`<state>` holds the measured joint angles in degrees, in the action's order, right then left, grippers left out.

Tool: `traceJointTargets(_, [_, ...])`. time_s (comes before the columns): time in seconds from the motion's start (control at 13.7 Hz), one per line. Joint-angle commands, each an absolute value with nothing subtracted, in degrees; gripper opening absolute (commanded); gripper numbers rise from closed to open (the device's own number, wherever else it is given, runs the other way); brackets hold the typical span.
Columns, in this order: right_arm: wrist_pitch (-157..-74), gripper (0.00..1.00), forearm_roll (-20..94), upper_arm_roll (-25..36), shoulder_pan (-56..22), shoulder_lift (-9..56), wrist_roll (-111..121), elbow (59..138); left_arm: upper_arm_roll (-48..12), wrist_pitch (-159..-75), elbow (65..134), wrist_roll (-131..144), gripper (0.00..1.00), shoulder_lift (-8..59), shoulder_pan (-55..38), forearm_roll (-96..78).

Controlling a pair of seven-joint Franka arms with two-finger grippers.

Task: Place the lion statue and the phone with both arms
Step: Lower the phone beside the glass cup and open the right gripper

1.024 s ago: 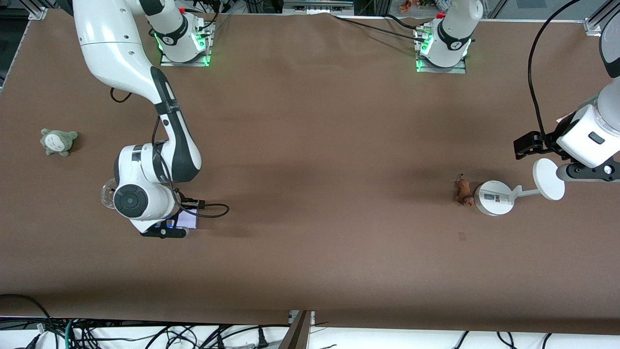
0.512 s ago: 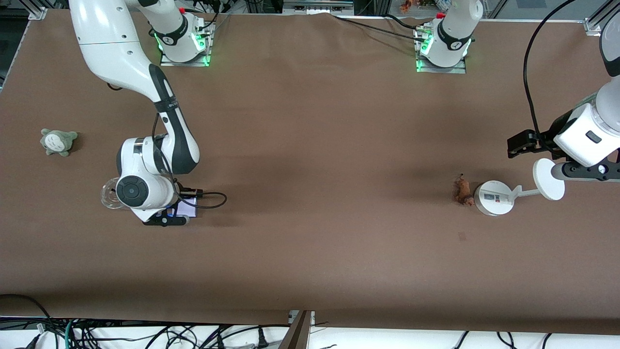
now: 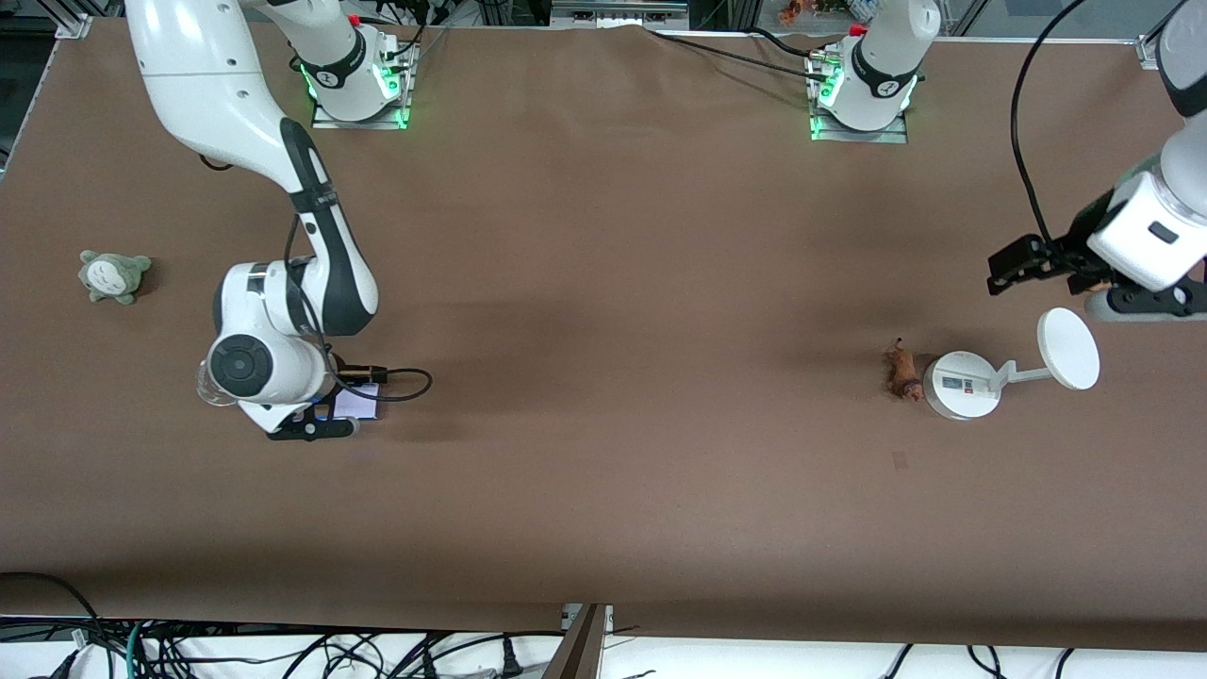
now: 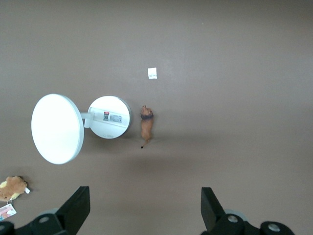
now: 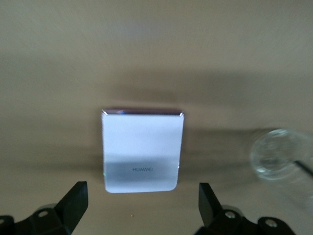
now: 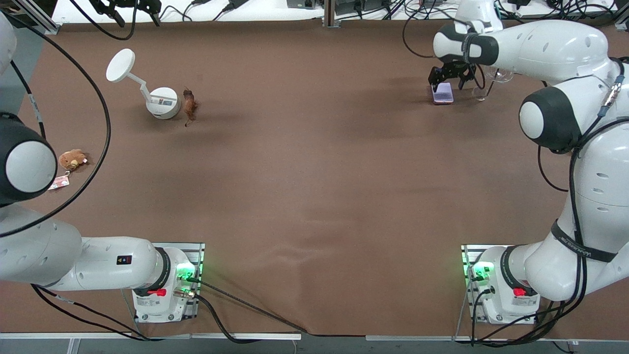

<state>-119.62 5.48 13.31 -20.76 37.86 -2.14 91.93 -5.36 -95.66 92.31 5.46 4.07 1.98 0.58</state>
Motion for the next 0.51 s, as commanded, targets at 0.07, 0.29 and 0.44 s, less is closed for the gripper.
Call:
traceJointTargets(0.07, [-108.9, 1.0, 4.8, 15.4, -20.9, 34.1, 1.3, 82.9, -4.4, -96.5, 94.8, 4.9, 1.0, 2.3, 1.1, 0.6])
traceJointTargets(0.29, [-101.2, 1.0, 5.1, 19.1, -20.8, 30.5, 7.4, 79.3, -4.5, -96.5, 94.5, 4.8, 1.0, 2.5, 1.1, 0.5])
traceJointTargets(0.44, [-97.1, 1.0, 5.4, 21.1, -20.7, 27.6, 9.0, 79.3, -4.5, -96.0, 94.3, 4.8, 1.0, 2.5, 1.1, 0.5])
